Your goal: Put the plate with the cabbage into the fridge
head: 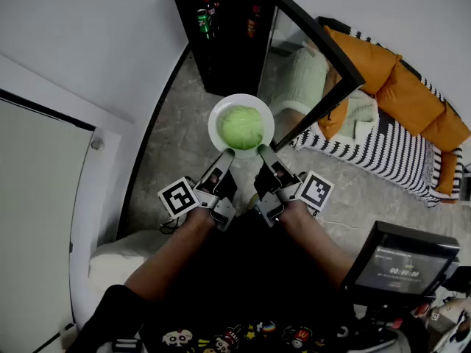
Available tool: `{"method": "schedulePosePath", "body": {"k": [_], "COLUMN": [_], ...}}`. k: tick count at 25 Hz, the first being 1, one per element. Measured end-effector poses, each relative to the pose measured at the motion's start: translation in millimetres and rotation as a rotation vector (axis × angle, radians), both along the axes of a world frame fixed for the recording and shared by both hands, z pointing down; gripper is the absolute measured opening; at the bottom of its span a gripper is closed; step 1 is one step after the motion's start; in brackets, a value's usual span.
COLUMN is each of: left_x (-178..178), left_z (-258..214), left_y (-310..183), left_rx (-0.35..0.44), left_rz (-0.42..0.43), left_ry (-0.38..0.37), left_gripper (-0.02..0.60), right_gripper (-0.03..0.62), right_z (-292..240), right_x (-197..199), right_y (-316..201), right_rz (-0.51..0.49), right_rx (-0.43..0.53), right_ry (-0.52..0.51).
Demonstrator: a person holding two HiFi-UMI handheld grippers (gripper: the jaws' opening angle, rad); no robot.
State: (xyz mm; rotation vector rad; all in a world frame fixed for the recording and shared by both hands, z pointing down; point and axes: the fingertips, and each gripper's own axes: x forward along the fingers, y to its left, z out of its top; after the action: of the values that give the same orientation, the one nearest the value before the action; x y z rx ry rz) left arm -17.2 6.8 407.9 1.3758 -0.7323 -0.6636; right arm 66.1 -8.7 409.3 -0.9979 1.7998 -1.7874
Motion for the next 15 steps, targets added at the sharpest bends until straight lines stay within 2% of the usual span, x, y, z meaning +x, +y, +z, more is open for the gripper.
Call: {"method": "schedulePosePath", "body": {"k": [15], "left_x": [-1.1], "left_z": [-0.6], "left_y": [-0.6], "left_rx": [0.003], "left_rz": [-0.033], "left_ry": [-0.004], "left_gripper": [0.014], "right_gripper": [0.012], "right_z": [1.5], "right_x": [-0.7], "right_y": [-4.4], "right_rz": [-0.015], "right_rx": [-0.014], "right_ry": [-0.014]}}
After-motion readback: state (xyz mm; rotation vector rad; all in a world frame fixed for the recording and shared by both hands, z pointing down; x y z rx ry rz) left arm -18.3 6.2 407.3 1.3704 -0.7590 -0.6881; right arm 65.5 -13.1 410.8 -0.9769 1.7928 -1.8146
